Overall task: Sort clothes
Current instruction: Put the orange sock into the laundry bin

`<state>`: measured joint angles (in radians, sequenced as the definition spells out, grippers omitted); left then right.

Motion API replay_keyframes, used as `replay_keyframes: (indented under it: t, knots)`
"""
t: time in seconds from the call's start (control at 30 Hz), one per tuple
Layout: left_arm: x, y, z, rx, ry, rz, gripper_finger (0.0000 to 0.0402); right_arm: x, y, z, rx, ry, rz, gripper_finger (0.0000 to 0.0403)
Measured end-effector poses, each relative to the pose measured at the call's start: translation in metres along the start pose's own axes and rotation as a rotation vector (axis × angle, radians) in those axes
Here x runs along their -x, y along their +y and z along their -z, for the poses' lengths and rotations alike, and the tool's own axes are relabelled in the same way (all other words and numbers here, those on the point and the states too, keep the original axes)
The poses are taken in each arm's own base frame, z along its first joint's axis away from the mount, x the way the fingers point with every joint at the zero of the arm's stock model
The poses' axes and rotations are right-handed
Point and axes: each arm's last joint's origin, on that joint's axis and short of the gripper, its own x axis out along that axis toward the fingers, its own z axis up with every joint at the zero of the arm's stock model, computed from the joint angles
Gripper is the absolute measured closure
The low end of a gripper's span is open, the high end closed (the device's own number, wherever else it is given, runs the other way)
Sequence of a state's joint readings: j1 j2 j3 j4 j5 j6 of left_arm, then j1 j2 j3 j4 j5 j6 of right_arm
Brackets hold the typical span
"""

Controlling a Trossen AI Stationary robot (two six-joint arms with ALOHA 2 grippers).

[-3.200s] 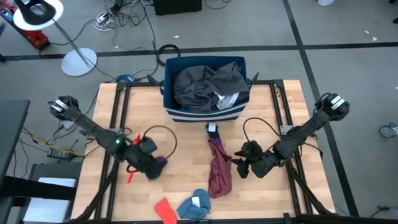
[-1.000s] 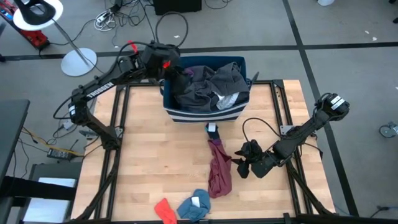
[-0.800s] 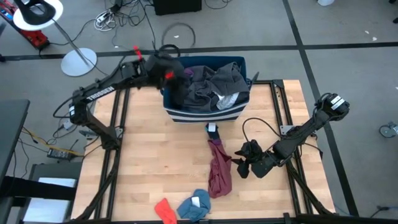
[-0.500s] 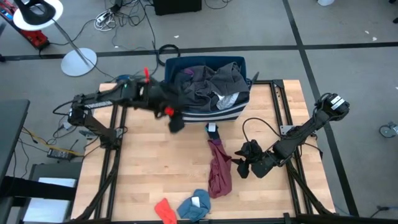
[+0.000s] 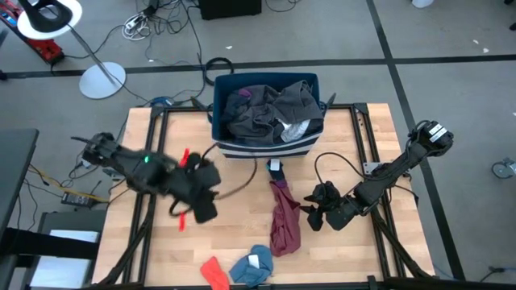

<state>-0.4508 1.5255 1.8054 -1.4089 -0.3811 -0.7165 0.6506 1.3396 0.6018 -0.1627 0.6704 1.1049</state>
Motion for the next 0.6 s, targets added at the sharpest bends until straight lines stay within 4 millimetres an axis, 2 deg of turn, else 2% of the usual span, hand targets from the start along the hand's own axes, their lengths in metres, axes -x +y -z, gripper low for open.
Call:
replay_keyframes:
  t: [0.13, 0.33, 0.6]
  knots:
    - [-0.012, -0.018, 0.035, 0.073, 0.045, -0.063, 0.0266, 0.000, 0.001, 0.000, -0.007, -0.004, -0.008, 0.0204]
    - [-0.045, -0.038, 0.090, 0.278, 0.160, -0.117, 0.0266, 0.000, 0.002, 0.000, -0.012, 0.002, -0.020, 0.0204]
    - [-0.093, -0.071, 0.135, 0.487, 0.158, 0.104, 0.0266, 0.000, 0.003, -0.001, -0.020, -0.003, -0.029, 0.0204]
